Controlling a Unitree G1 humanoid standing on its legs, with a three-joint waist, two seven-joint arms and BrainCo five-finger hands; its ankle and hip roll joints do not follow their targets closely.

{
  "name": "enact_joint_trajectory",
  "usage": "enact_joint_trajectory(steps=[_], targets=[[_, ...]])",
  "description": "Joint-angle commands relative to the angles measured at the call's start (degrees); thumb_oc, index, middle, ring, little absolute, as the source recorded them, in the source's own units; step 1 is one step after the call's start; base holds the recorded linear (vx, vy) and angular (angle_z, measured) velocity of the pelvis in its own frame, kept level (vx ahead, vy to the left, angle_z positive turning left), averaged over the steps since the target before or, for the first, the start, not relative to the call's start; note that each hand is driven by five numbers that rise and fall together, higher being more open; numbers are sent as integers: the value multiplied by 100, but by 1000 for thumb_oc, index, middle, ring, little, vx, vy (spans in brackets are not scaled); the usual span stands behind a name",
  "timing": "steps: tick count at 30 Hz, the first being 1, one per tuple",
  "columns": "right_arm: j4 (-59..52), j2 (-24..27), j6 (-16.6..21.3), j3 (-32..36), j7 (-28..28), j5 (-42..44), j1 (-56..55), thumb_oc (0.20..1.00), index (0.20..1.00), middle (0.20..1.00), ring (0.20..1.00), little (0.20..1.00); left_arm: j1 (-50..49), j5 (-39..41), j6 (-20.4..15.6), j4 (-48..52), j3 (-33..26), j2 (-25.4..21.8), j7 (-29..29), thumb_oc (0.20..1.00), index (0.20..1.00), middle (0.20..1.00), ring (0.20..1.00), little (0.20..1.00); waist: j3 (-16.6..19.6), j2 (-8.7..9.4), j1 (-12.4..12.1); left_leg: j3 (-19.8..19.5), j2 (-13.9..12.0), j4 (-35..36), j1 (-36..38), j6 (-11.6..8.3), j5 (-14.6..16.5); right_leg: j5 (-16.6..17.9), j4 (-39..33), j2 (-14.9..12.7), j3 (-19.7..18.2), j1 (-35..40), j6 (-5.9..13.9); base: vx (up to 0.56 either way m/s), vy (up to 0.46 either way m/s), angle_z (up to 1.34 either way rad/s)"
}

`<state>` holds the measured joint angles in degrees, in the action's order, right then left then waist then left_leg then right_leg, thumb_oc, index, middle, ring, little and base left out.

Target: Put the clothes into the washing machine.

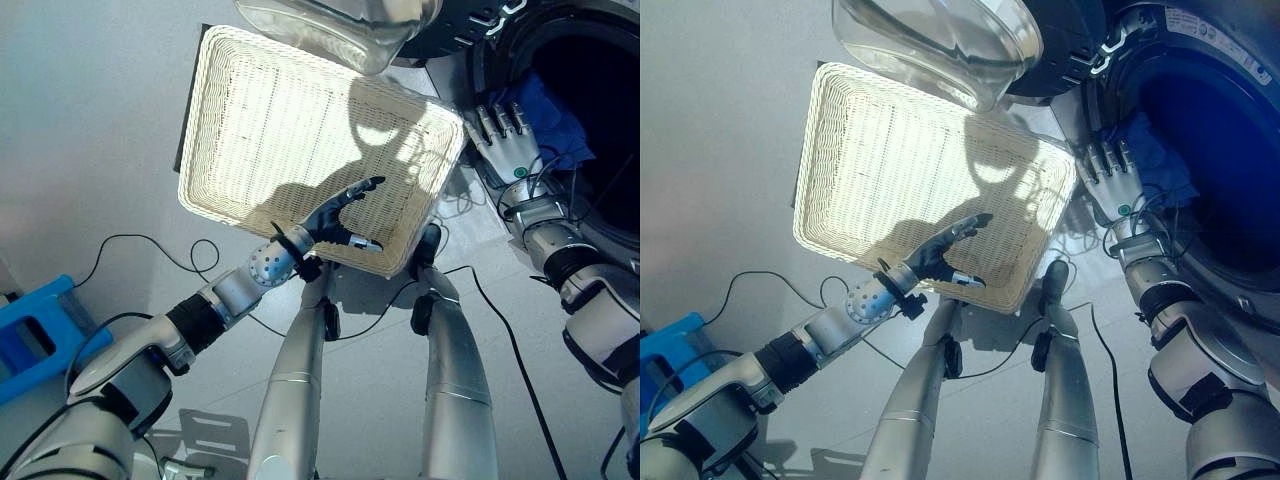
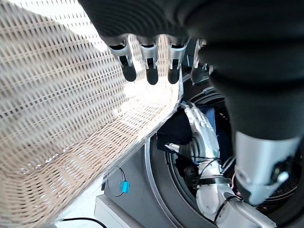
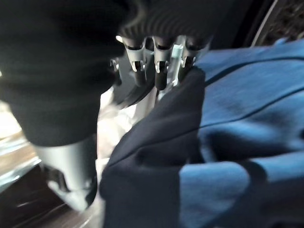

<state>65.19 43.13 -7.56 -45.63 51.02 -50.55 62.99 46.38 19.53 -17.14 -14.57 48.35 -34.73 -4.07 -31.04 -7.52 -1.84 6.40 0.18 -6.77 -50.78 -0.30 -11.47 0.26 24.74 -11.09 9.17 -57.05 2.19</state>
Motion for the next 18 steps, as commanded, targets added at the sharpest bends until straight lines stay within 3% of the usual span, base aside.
enact_joint_trajectory(steps=[1,12,18], targets=[[-89,676,-168,-93,-46,24,300,1000,1000,1000,1000,1000,-100,52,-265,444,-123,52,-46,1000,1000,1000,1000,1000,125,-247,118,501,179,-663,100,-25,729,616,-589,281,417,307,421,0,0,0],[112,781,-842,-390,-1305,120,348,1000,1000,1000,1000,1000,-52,142,-344,461,-65,-62,-37,1000,1000,1000,1000,1000,125,-212,102,507,143,-638,62,-54,692,659,-633,261,450,290,428,0,0,0],[287,743,-854,-442,-1839,95,464,1000,1000,1000,1000,1000,-38,137,-354,444,-85,-30,13,1000,1000,1000,1000,1000,125,-213,74,474,148,-616,60,-68,666,672,-648,262,460,300,429,0,0,0]])
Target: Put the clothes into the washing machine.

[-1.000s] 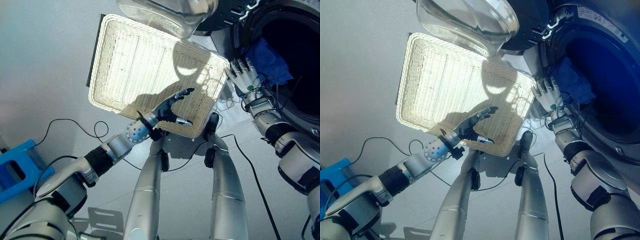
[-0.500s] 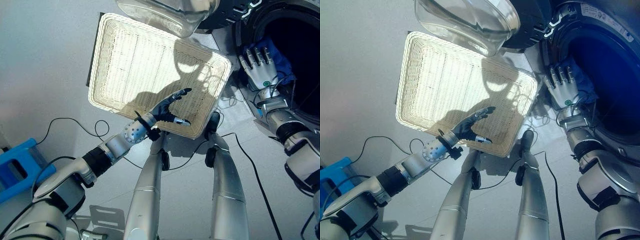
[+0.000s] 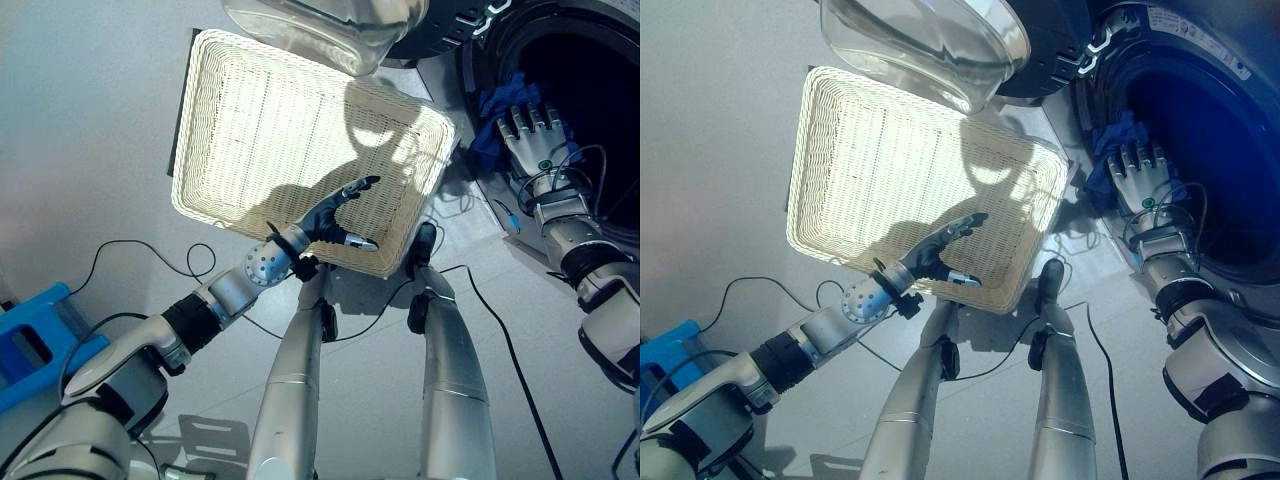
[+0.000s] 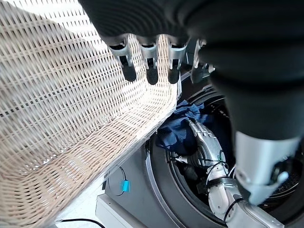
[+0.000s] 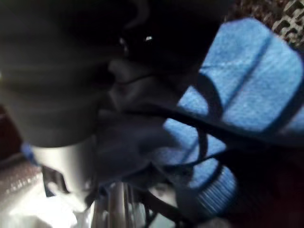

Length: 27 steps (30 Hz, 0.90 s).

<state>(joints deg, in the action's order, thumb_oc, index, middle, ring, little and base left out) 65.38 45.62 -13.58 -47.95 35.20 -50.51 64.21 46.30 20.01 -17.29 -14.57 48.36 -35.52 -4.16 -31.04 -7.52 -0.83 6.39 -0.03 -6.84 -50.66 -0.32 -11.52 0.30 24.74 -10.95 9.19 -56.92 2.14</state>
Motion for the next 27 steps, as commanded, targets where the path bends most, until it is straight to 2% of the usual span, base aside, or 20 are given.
enact_joint_trajectory(steps=[1,4,6,7,13,24,27], targets=[[294,491,-201,-213,-378,72,334,1000,1000,1000,1000,1000,-42,99,-341,464,-103,47,53,1000,1000,1000,1000,1000,125,-217,-33,472,166,-612,51,-66,668,670,-638,241,459,286,431,0,0,0],[359,442,-9,-322,-818,-35,394,1000,1000,1000,1000,1000,-31,85,-324,478,-106,83,63,1000,1000,1000,1000,1000,125,-228,-56,458,162,-610,53,-67,663,663,-613,224,466,281,427,0,0,0],[381,436,46,-385,-914,-70,422,1000,1000,1000,1000,1000,-21,86,-311,490,-104,86,62,1000,1000,1000,1000,1000,125,-229,-64,453,166,-604,53,-70,655,666,-628,222,471,287,426,0,0,0],[391,417,197,-435,-1011,3,423,200,200,200,200,200,-7,84,-290,490,-105,94,66,1000,1000,1000,1000,1000,125,-227,-72,444,171,-601,47,-68,647,673,-636,216,479,287,424,0,0,0],[339,378,338,-539,-1023,183,648,200,200,200,200,200,51,128,-308,343,-135,108,162,1000,1000,1000,1000,1000,125,-218,-97,418,174,-642,37,-65,659,665,-586,206,476,267,422,0,0,0],[426,326,128,-525,-1240,126,753,200,200,200,200,200,58,167,-300,243,-232,131,264,1000,1000,1000,1000,1000,125,-252,-119,413,187,-627,74,-79,663,659,-577,203,465,275,421,0,0,0],[423,360,91,-455,-1151,241,643,200,200,200,200,200,6,162,-303,324,-257,90,284,1000,1000,1000,1000,1000,125,-234,-111,435,182,-627,118,-71,677,654,-582,205,469,326,426,0,0,0]])
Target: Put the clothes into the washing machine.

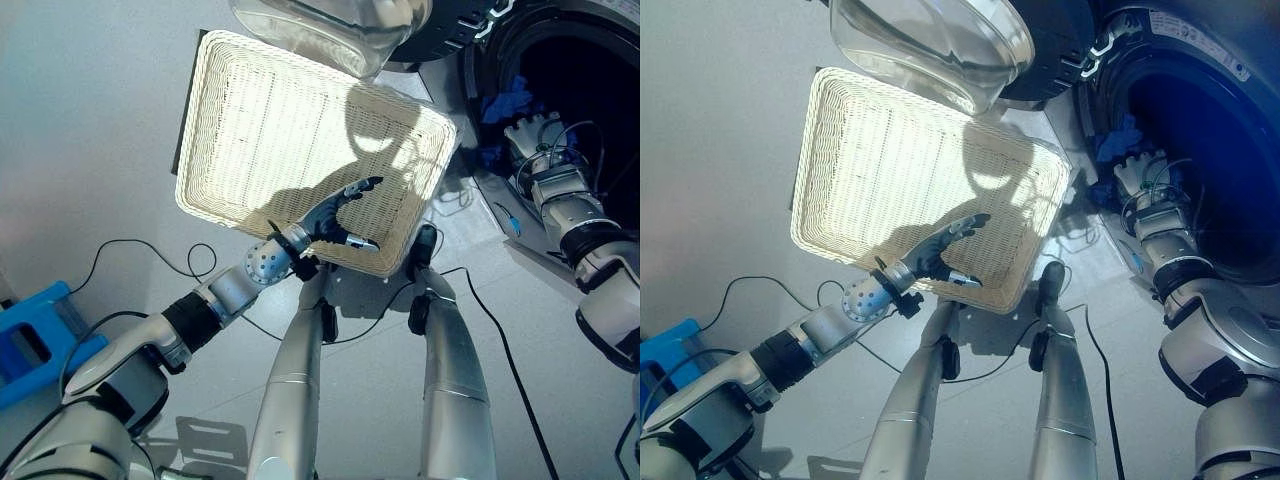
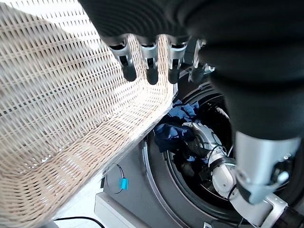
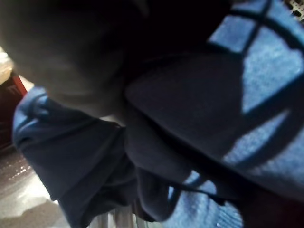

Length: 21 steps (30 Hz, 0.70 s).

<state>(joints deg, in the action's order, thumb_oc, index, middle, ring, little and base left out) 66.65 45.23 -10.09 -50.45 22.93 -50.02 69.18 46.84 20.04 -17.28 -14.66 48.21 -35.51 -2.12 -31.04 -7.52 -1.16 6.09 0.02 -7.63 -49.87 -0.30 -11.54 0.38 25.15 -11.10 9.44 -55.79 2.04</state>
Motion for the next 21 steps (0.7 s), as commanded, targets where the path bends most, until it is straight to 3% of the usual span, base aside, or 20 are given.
enact_joint_trajectory(steps=[1,3,9,10,11,12,15,21], targets=[[287,429,-299,-164,109,424,97,200,200,200,200,200,-68,124,-318,362,-251,88,73,1000,1000,1000,1000,1000,124,-220,-65,478,179,-542,76,-65,695,650,-635,220,447,244,442,0,0,0],[297,437,-337,-107,151,619,63,200,200,200,200,200,-82,98,-326,375,-254,95,54,1000,1000,1000,1000,1000,124,-216,-58,487,174,-548,86,-65,705,645,-631,220,443,254,441,0,0,0],[487,468,-488,631,787,3010,-232,200,200,200,200,200,-216,-10,-344,410,-309,153,-34,1000,1000,1000,1000,1000,124,-201,0,528,175,-554,244,-49,770,609,-634,255,401,399,430,-8,25,-1],[529,474,-365,1105,1104,4143,-355,200,200,200,200,200,-274,-30,-332,443,-345,160,-51,1000,1000,1000,1000,1000,124,-205,25,544,172,-548,303,-48,792,596,-646,270,380,453,423,-11,51,-1],[544,476,-267,1309,1186,4502,-395,200,200,200,200,200,-291,-46,-310,453,-364,180,-58,1000,1000,1000,1000,1000,124,-209,37,545,173,-540,328,-46,799,588,-648,277,371,475,419,-13,102,-1],[453,461,30,2091,1413,5866,-529,200,200,200,200,200,-362,-67,-217,540,-442,224,-77,1000,1000,1000,1000,1000,124,-231,80,556,186,-526,431,-47,841,539,-635,312,330,557,406,-5,92,-2],[307,426,498,3061,1512,7199,-732,200,200,200,200,200,-380,3,-104,613,-560,274,-55,1000,1000,1000,1000,1000,124,-250,140,589,196,-549,551,-40,929,454,-600,333,280,650,384,1,95,-9],[59,312,1055,3831,1600,8502,-904,200,200,200,200,200,-342,108,136,731,-702,357,-24,1000,1000,1000,1000,1000,124,-265,224,634,209,-549,733,-24,1005,382,-581,349,232,784,357,8,62,-8]])
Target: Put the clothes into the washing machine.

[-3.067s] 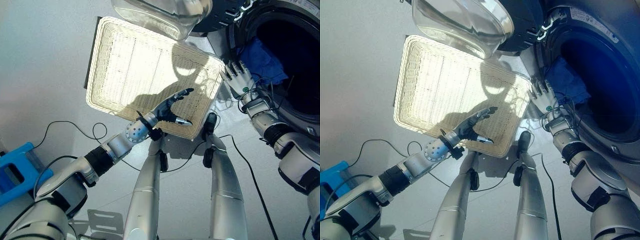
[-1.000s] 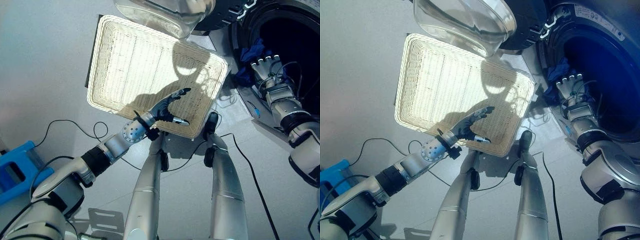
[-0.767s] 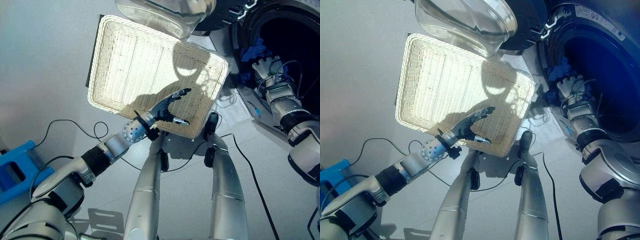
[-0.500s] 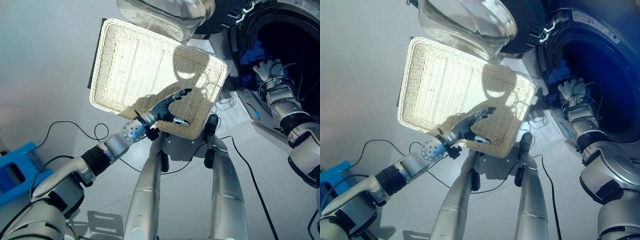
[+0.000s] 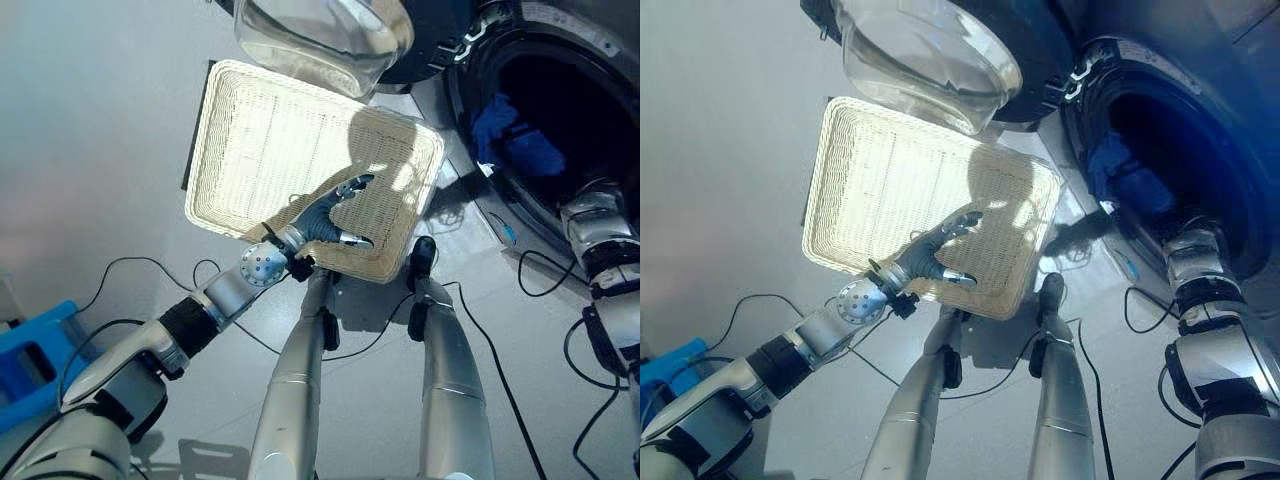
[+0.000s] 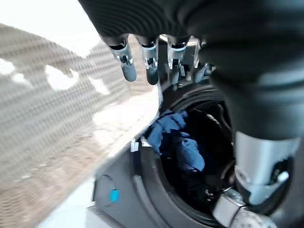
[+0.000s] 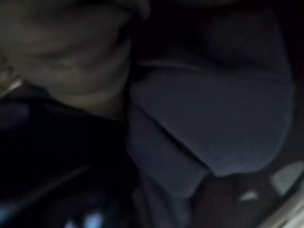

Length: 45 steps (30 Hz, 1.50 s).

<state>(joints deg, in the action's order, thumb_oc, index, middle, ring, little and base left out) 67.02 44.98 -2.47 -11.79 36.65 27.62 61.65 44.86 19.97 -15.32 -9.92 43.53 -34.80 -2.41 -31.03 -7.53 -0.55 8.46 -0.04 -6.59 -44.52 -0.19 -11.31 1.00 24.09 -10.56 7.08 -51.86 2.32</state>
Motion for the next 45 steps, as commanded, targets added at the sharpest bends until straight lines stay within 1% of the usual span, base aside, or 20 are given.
enact_joint_trajectory(steps=[1,3,7,10,12,14,16,17,19,21,23,25,26,29,30,31,32,35,38,45], targets=[[-13,298,547,120,179,1313,-136,200,200,200,200,200,-89,179,5,273,-237,304,-16,1000,1000,1000,1000,1000,124,-277,179,418,221,-636,257,-29,993,298,-471,301,455,430,316,8,63,-8],[-74,222,951,366,-85,2120,-116,200,200,200,200,200,-32,252,72,261,-251,316,-26,1000,1000,1000,1000,1000,124,-283,197,436,226,-628,312,-23,1011,270,-447,306,446,464,304,5,47,-6],[-132,117,1304,549,-288,2829,-86,200,200,200,200,200,14,297,144,266,-241,328,-28,1000,1000,1000,1000,1000,124,-284,203,446,231,-621,361,-25,1023,250,-443,314,439,506,294,0,5,-1],[-326,-43,1749,871,-947,4177,-70,200,200,200,200,200,63,369,214,246,-221,322,-7,1000,1000,1000,1000,1000,124,-279,209,446,248,-610,440,-26,1037,220,-437,329,436,581,276,0,0,0],[-541,-219,2116,1102,-1643,5538,-63,200,200,200,200,200,110,419,231,203,-204,311,11,1000,1000,1000,1000,1000,124,-262,213,435,259,-617,475,-27,1046,201,-424,336,441,621,267,0,0,0],[-675,-317,2255,1233,-1926,6181,-91,200,200,200,200,200,130,419,233,175,-192,306,16,1000,1000,1000,1000,1000,124,-246,220,433,257,-619,492,-31,1046,198,-416,338,441,637,267,0,0,0],[-1013,-523,2608,1358,-2396,7137,-70,200,200,200,200,200,214,439,296,142,-134,334,-37,1000,1000,1000,1000,1000,124,-223,255,437,249,-613,517,-32,1045,199,-407,352,430,661,268,0,0,0],[-1036,-539,2633,1361,-2444,7217,-78,200,200,200,200,200,219,441,302,140,-126,333,-42,1000,1000,1000,1000,1000,124,-217,255,437,249,-612,521,-32,1044,200,-407,352,429,665,268,0,0,0],[-1410,-685,2921,1315,-2625,7797,43,200,200,200,200,200,295,443,363,112,-75,379,-85,1000,1000,1000,1000,1000,124,-180,274,432,255,-624,519,-30,1043,211,-404,364,432,670,267,0,0,0],[-1533,-744,3067,1275,-2737,8143,134,200,200,200,200,200,330,447,373,76,-55,404,-95,1000,1000,1000,1000,1000,124,-161,285,433,251,-635,510,-37,1034,223,-409,367,434,675,266,0,0,0],[-1583,-769,3168,1247,-2799,8283,209,200,200,200,200,200,372,426,378,73,-49,409,-114,1000,1000,1000,1000,1000,124,-157,287,438,248,-634,453,-30,981,279,-425,368,439,626,249,-10,-6,-2],[-1609,-810,3164,1211,-2569,8139,243,485,485,485,485,485,355,424,371,73,-24,428,-128,1000,1000,1000,1000,1000,124,-162,285,425,248,-648,498,-38,1017,239,-398,369,435,668,259,0,0,0],[-1592,-829,3157,1168,-2474,8079,281,1000,1000,1000,1000,1000,363,434,370,70,-16,435,-136,1000,1000,1000,1000,1000,124,-163,278,429,250,-656,504,-38,1017,237,-395,369,436,675,252,0,0,0],[-1477,-849,3133,1067,-2485,7756,325,1000,1000,1000,1000,1000,393,475,340,32,11,439,-153,1000,1000,1000,1000,1000,124,-177,253,431,251,-665,507,-31,1011,238,-397,343,464,693,247,0,0,0],[-1370,-863,3105,1018,-2279,7354,344,1000,1000,1000,1000,1000,406,460,318,-19,10,467,-149,1000,1000,1000,1000,1000,124,-188,239,433,255,-679,488,-35,1003,239,-387,329,481,682,242,0,0,0],[-1356,-863,3097,1000,-2200,7290,338,1000,1000,1000,1000,1000,398,451,317,-24,8,474,-149,1000,1000,1000,1000,1000,124,-192,236,432,257,-685,490,-35,1010,231,-378,326,483,682,241,0,0,0],[-1220,-854,3010,973,-1892,6873,331,1000,1000,1000,1000,1000,400,464,313,-30,19,464,-157,1000,1000,1000,1000,1000,124,-207,222,433,257,-686,488,-35,1005,228,-368,316,489,682,238,0,0,0],[-1004,-843,2908,952,-1451,6258,321,1000,1000,1000,1000,1000,415,482,305,-47,27,468,-163,1000,1000,1000,1000,1000,124,-218,206,441,262,-706,477,-24,1015,229,-369,305,503,679,233,0,0,0],[-735,-842,2912,952,-944,5742,361,1000,1000,1000,1000,1000,409,458,305,-17,38,526,-144,1000,1000,1000,1000,1000,124,-247,177,457,269,-703,474,-13,1014,235,-378,301,516,679,230,0,0,0],[-270,-908,2787,850,-204,4910,537,1000,1000,1000,1000,1000,483,415,298,-4,125,700,-212,1000,1000,1000,1000,1000,124,-335,125,458,317,-745,397,15,1013,242,-369,286,515,618,220,0,0,0]])
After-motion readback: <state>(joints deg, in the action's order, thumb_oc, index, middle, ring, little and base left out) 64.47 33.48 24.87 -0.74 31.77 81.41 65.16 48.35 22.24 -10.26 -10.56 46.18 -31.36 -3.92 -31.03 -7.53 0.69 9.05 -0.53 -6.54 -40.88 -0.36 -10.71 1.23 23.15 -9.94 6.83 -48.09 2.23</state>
